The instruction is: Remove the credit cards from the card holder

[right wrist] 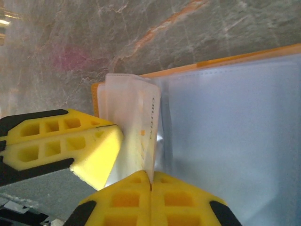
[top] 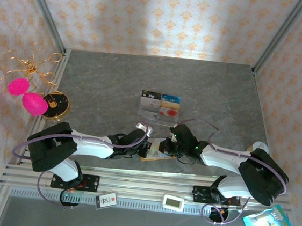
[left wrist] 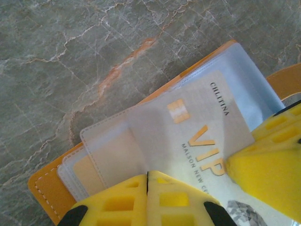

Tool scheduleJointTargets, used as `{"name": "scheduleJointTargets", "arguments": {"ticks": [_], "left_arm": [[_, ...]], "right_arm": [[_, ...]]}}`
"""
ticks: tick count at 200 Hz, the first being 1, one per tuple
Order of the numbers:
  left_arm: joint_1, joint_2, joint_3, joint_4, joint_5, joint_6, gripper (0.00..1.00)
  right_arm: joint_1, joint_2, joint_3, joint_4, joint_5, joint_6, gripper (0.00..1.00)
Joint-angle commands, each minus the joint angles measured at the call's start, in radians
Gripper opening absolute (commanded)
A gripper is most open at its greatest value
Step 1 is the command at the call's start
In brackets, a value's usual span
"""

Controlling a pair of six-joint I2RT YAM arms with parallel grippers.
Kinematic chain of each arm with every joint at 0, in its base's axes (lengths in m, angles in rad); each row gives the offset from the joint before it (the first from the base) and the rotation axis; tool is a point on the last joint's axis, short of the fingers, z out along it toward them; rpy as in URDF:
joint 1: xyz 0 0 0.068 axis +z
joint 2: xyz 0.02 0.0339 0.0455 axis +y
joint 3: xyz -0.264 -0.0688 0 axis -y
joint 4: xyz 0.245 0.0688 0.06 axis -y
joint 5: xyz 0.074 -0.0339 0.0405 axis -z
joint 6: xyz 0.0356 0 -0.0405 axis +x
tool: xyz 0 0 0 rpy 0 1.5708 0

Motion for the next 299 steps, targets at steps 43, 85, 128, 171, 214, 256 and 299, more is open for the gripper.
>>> {"name": "scheduleJointTargets", "arguments": {"ticks": [43, 85, 128, 171, 214, 256, 299], "left_arm": [[0.018, -0.001, -0.035, -0.103, 0.018, 0.020, 0.00], [0.019, -0.150, 0.016, -0.127, -0.035, 0.013, 0.17], [0.044, -0.367, 0.018, -0.216, -0.190, -0.020, 0.60], [0.112, -0.542, 0.013, -0.377, -0.344, -0.056, 0.99], [0.124, -0.651, 0.014, -0.458, -0.473, -0.078, 0.99], [0.130, -0.710, 0.006, -0.458, -0.553, -0.042, 0.99], [0.139, -0.719, 0.030, -0.466, -0.610, -0.023, 0.99]], "right_arm": [[-0.028, -0.159, -0.035, -0.123, 0.145, -0.058, 0.00], [-0.029, -0.304, 0.077, -0.219, 0.191, -0.230, 0.00], [-0.033, -0.256, 0.282, -0.251, 0.288, -0.418, 0.00], [-0.055, 0.001, 0.545, -0.302, 0.180, -0.828, 0.00], [-0.106, 0.229, 0.847, -0.413, -0.057, -1.111, 0.00], [-0.115, 0.538, 1.283, -0.843, -0.132, -1.462, 0.00], [-0.138, 0.665, 1.417, -0.984, -0.121, -1.633, 0.00]]}}
